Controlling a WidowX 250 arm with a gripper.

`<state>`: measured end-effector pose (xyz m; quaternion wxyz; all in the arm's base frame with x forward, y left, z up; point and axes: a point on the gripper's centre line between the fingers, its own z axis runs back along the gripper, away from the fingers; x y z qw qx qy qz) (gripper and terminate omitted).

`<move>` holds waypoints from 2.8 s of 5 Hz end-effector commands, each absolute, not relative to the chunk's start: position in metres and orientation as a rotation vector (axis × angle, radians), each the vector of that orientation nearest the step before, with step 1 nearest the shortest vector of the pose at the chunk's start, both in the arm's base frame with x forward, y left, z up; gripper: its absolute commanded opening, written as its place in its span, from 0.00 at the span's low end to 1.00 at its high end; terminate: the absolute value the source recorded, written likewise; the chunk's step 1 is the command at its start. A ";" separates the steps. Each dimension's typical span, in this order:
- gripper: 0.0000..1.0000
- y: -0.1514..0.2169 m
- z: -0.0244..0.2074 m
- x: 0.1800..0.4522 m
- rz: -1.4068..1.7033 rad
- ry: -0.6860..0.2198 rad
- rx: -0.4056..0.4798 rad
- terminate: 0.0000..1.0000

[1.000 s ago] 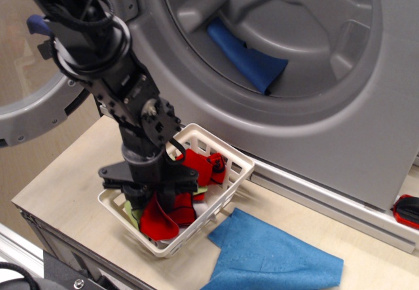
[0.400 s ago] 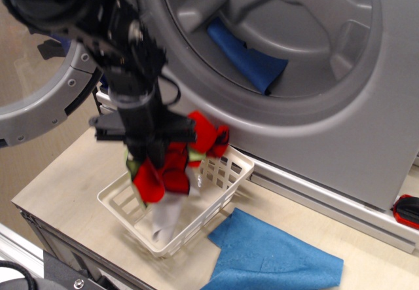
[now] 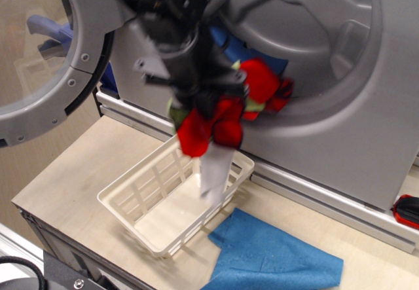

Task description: Put clothes in laundry machine

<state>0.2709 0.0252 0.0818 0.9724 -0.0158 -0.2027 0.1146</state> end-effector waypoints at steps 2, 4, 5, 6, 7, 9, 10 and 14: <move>0.00 0.014 0.132 0.335 0.241 -0.646 -0.039 0.00; 0.00 0.013 0.107 0.362 0.222 -0.725 0.009 0.00; 0.00 0.016 0.100 0.377 0.234 -0.741 0.017 0.00; 1.00 0.017 0.097 0.377 0.246 -0.716 0.022 0.00; 1.00 0.018 0.098 0.364 0.262 -0.720 0.001 0.00; 1.00 0.012 0.111 0.331 0.213 -0.703 -0.019 0.00; 1.00 0.001 0.127 0.314 0.177 -0.708 -0.044 0.00; 1.00 -0.027 0.150 0.296 0.133 -0.566 -0.090 1.00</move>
